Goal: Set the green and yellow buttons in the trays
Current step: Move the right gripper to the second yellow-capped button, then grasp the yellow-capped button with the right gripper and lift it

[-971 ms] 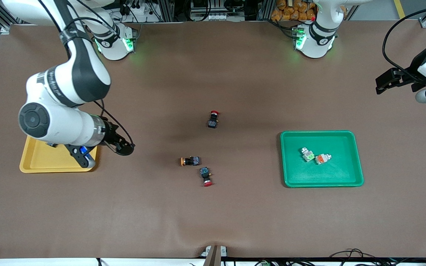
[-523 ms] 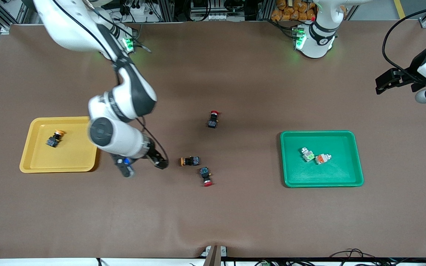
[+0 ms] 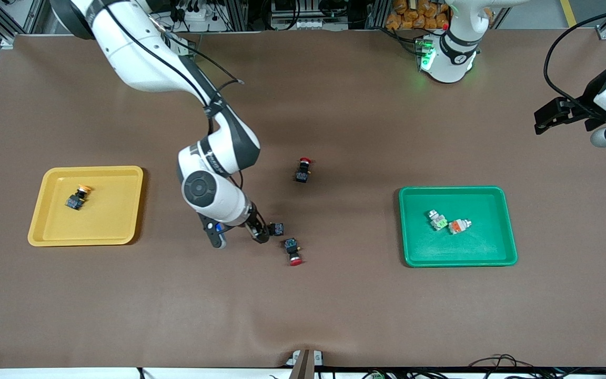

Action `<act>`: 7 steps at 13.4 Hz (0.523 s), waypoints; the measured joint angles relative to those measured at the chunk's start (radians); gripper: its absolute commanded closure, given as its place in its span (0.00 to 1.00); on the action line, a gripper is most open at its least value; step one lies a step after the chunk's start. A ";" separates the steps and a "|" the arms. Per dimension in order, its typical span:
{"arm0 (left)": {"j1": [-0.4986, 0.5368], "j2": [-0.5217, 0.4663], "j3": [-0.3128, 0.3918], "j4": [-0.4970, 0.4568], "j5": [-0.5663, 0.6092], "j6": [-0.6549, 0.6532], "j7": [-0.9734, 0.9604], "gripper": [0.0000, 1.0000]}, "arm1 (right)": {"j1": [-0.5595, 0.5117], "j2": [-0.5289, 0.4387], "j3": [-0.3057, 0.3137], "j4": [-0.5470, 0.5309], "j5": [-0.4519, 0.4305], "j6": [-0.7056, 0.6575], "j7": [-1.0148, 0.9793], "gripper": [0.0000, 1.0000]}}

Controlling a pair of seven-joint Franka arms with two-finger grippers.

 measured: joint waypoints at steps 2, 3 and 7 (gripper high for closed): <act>0.000 0.000 0.000 -0.001 0.000 0.001 0.000 0.00 | 0.011 0.027 0.000 0.000 0.000 0.020 0.014 0.06; 0.000 0.000 0.000 -0.002 0.000 0.001 0.000 0.00 | 0.014 0.040 0.000 0.000 0.000 0.034 0.022 0.06; 0.000 0.000 0.000 -0.011 0.000 0.003 0.000 0.00 | 0.021 0.083 0.000 0.000 0.000 0.116 0.039 0.10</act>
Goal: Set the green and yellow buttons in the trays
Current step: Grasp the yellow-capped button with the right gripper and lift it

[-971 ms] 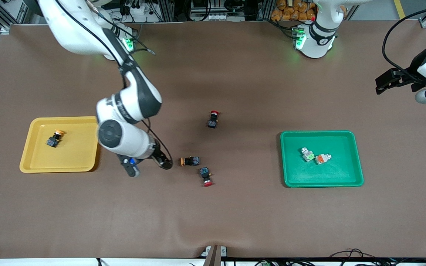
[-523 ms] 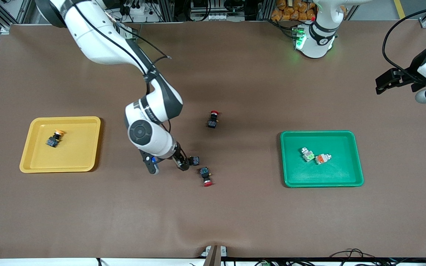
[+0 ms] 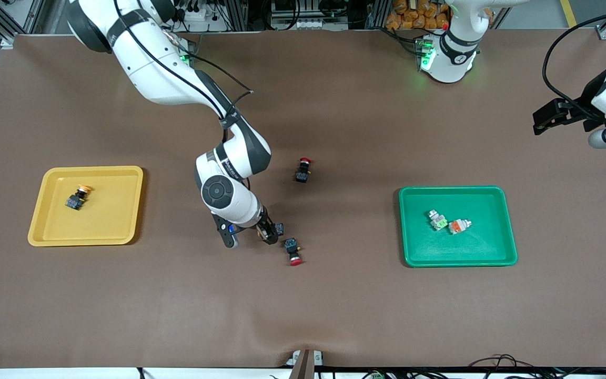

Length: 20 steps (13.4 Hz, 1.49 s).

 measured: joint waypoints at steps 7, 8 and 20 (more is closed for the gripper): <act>0.000 0.000 0.000 -0.016 0.000 0.000 0.000 0.00 | 0.000 0.035 -0.002 0.001 0.000 0.064 0.001 1.00; 0.000 0.000 0.000 -0.018 0.000 0.000 0.000 0.00 | 0.000 0.035 -0.002 0.002 0.000 0.064 0.000 1.00; 0.000 0.000 0.000 -0.036 0.000 0.022 0.000 0.00 | -0.043 0.022 -0.020 0.192 -0.009 -0.284 -0.082 1.00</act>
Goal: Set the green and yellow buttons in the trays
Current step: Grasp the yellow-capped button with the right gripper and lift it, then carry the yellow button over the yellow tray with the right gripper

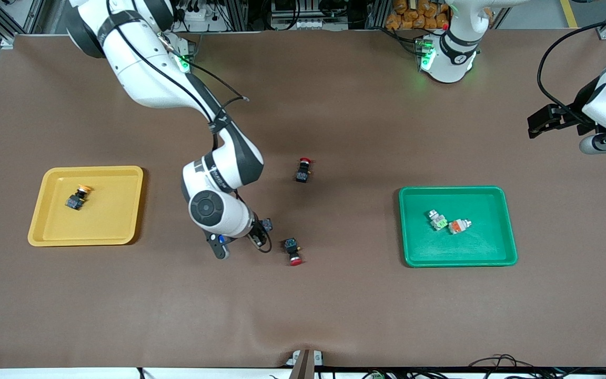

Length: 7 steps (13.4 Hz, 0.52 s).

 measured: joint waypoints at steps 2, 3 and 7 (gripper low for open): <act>0.000 0.000 0.000 0.000 0.000 0.000 0.000 0.00 | -0.022 -0.004 0.000 0.009 0.000 -0.046 -0.048 1.00; 0.000 0.000 0.000 0.000 0.000 0.001 0.000 0.00 | -0.037 -0.006 0.000 0.013 0.000 -0.078 -0.081 1.00; -0.001 0.000 -0.001 0.000 0.000 0.004 0.000 0.00 | -0.125 -0.056 0.000 0.022 0.000 -0.197 -0.258 1.00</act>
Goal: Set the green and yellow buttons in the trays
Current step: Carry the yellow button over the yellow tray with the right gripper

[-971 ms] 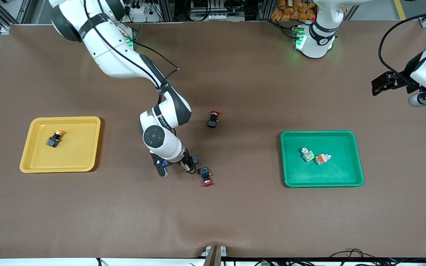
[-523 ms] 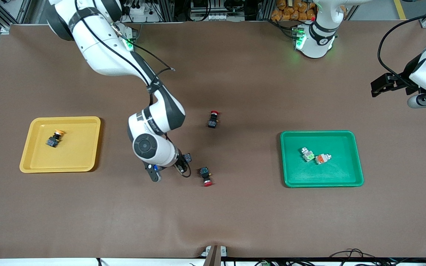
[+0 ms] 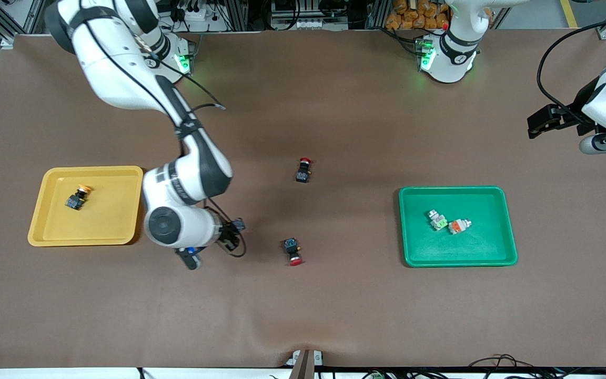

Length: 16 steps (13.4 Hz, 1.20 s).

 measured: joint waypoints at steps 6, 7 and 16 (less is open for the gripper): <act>0.000 0.000 -0.002 0.000 0.000 0.003 0.000 0.00 | -0.128 -0.049 -0.004 0.000 0.000 -0.156 -0.282 1.00; 0.000 0.000 -0.002 0.000 0.000 0.003 0.000 0.00 | -0.151 -0.050 -0.006 0.000 -0.001 -0.180 -0.329 1.00; 0.000 0.000 -0.003 0.000 0.000 0.009 0.000 0.00 | -0.337 -0.091 -0.013 -0.092 -0.063 -0.257 -0.731 1.00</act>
